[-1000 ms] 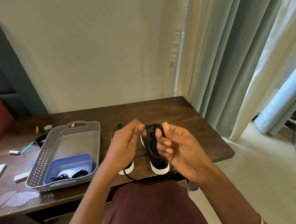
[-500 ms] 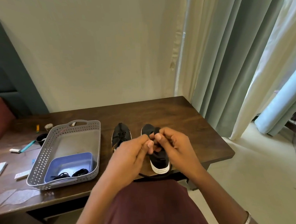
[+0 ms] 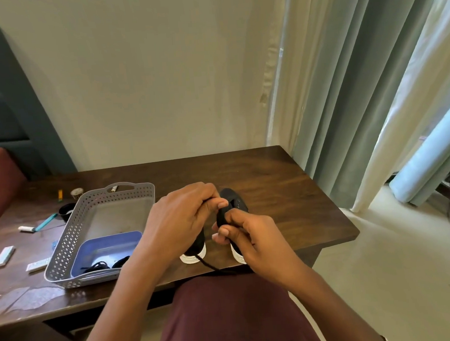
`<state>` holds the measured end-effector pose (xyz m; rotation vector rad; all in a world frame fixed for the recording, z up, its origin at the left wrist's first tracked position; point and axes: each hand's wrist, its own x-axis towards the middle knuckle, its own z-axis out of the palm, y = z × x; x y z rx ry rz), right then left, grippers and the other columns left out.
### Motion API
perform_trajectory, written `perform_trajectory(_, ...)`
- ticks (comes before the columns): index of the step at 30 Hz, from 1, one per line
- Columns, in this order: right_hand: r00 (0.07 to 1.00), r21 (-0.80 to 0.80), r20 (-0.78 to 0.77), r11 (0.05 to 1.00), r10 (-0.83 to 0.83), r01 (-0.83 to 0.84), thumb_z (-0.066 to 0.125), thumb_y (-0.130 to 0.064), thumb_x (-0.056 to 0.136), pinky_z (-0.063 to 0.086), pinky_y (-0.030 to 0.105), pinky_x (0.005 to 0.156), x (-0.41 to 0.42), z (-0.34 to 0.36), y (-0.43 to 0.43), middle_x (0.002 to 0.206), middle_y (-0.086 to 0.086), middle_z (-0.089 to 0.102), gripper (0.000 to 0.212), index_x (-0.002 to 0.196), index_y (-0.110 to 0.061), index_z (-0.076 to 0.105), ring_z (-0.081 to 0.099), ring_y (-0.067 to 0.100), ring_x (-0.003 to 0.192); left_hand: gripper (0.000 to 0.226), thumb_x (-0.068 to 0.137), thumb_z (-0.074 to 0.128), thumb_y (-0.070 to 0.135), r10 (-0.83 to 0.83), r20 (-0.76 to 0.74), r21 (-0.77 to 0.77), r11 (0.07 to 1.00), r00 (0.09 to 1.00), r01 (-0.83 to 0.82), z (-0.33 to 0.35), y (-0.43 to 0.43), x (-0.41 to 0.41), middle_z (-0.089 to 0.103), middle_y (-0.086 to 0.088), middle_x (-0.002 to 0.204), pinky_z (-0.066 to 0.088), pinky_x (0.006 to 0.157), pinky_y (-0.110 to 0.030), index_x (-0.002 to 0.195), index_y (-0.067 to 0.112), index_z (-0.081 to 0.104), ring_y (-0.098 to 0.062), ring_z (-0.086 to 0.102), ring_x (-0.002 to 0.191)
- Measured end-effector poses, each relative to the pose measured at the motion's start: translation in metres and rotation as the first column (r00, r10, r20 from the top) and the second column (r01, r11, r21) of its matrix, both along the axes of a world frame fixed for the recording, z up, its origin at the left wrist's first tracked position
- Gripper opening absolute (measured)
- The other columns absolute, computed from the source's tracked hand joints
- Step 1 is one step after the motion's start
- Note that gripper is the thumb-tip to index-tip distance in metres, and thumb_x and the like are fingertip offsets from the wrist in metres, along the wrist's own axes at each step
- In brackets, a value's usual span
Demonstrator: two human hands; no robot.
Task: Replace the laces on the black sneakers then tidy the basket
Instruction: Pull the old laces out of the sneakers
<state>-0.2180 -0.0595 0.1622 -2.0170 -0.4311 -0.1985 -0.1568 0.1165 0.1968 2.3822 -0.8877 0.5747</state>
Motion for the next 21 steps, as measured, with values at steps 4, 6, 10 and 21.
perform_trajectory(4, 0.958, 0.365, -0.180, 0.920, 0.222, -0.145, 0.047, -0.010, 0.104, 0.055, 0.028, 0.083, -0.007, 0.018, 0.005, 0.084, 0.015, 0.068, 0.021, 0.102, 0.006, 0.059, 0.072, 0.022, 0.090, 0.028, 0.100, 0.049, 0.048, -0.125, -0.171, -0.239, 0.968, 0.977, 0.082, -0.004, 0.000, 0.008, 0.060, 0.010, 0.070, 0.042, 0.055, -0.026, 0.079, 0.032, 0.058, -0.013, 0.057, 0.066)
perform_trajectory(6, 0.936, 0.624, -0.197, 0.774, 0.292, -0.111, 0.046, -0.012, 0.104, 0.054, 0.030, 0.080, -0.008, 0.027, 0.005, 0.081, 0.013, 0.063, 0.023, 0.106, 0.006, 0.059, 0.067, 0.025, 0.085, 0.028, 0.102, 0.047, 0.036, -0.201, -0.284, -0.386, 0.919, 0.937, 0.080, -0.016, 0.000, 0.009, 0.060, 0.001, 0.069, 0.044, 0.057, -0.033, 0.076, 0.032, 0.057, -0.017, 0.057, 0.063)
perform_trajectory(10, 0.945, 0.931, -0.127, 0.365, 0.300, 0.009, 0.050, -0.016, 0.100, 0.055, 0.040, 0.090, 0.002, 0.032, 0.000, 0.091, 0.013, 0.065, 0.023, 0.112, 0.000, 0.062, 0.067, 0.024, 0.092, 0.030, 0.104, 0.044, 0.030, -0.273, -0.411, -0.390, 0.915, 0.870, 0.103, -0.050, -0.012, -0.007, 0.062, 0.006, 0.074, 0.041, 0.062, -0.020, 0.079, 0.025, 0.061, -0.007, 0.056, 0.066)
perform_trajectory(21, 0.968, 0.202, 0.099, 0.957, -0.231, 0.207, 0.049, -0.019, 0.105, 0.054, 0.027, 0.078, 0.005, -0.022, -0.011, 0.094, -0.006, 0.073, 0.021, 0.107, -0.012, 0.068, 0.070, 0.014, 0.092, 0.027, 0.103, 0.038, 0.047, -0.225, -0.283, -0.198, 0.965, 0.932, 0.173, -0.028, -0.013, -0.025, 0.061, 0.020, 0.080, 0.044, 0.062, -0.023, 0.081, 0.038, 0.052, -0.005, 0.060, 0.073)
